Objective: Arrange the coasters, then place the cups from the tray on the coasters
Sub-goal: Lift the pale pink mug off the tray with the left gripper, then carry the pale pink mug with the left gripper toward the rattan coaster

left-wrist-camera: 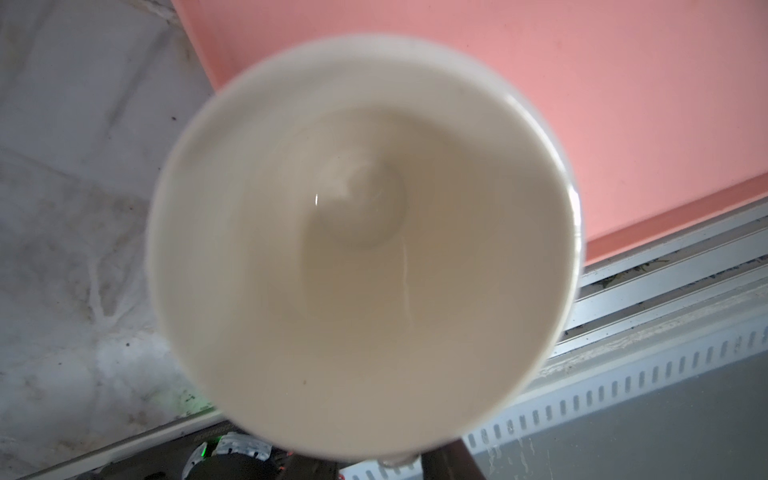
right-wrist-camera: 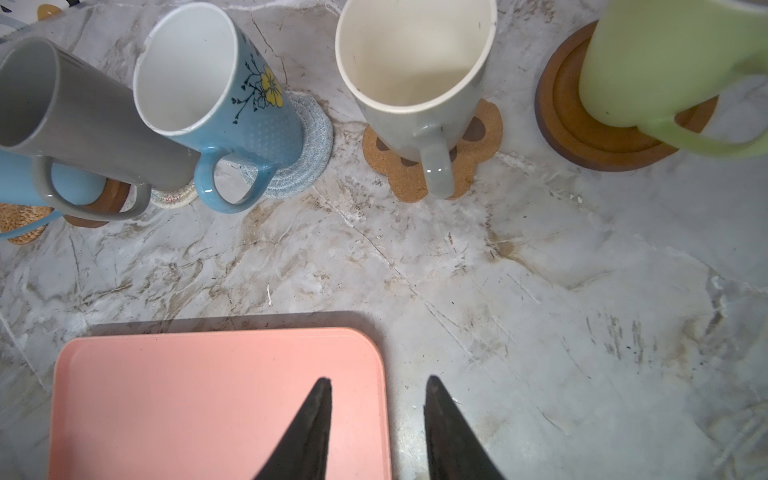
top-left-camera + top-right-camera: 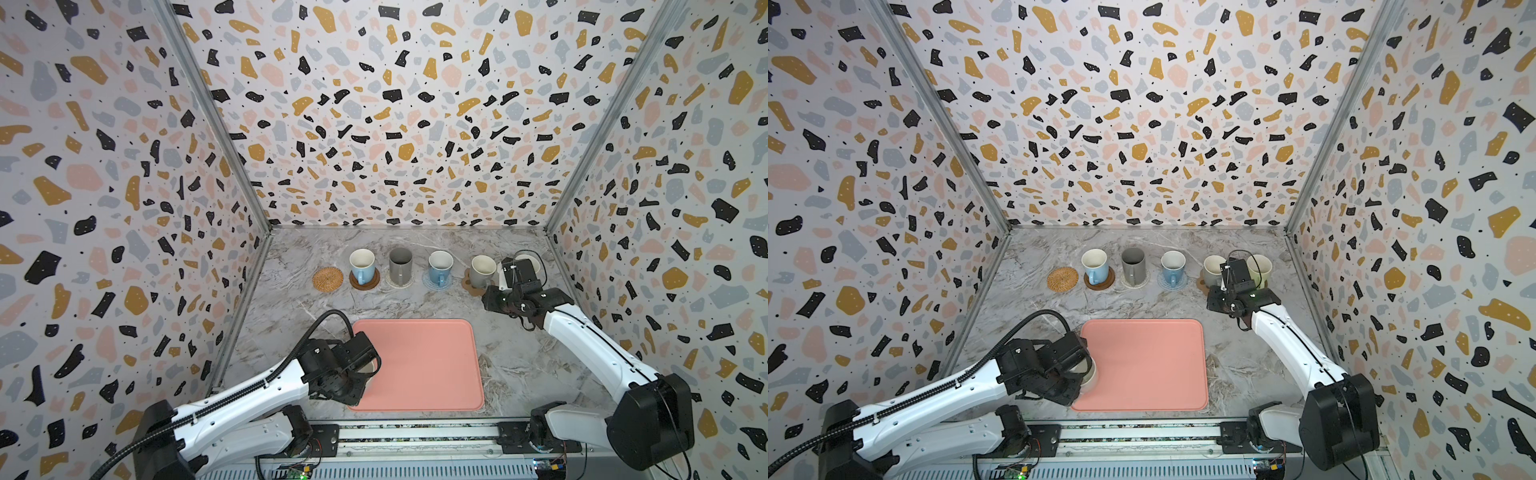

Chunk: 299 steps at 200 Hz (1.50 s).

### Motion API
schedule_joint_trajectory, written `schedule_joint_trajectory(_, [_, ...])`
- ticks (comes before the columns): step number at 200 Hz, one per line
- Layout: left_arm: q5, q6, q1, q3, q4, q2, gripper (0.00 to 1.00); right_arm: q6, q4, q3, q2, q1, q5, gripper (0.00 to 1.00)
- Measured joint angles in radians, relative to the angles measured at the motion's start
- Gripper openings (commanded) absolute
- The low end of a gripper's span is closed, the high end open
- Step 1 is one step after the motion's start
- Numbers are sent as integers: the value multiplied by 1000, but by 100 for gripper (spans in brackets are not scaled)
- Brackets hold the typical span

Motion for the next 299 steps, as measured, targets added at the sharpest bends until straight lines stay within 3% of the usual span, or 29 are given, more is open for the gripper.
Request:
schedule_joint_trajectory(218, [-87, -45, 0, -46, 128, 22, 23, 8, 4, -33, -13, 0, -2, 39])
schedule_joint_trajectory(299, [-155, -57, 0, -61, 150, 16, 14, 23, 4, -51, -34, 0, -2, 39])
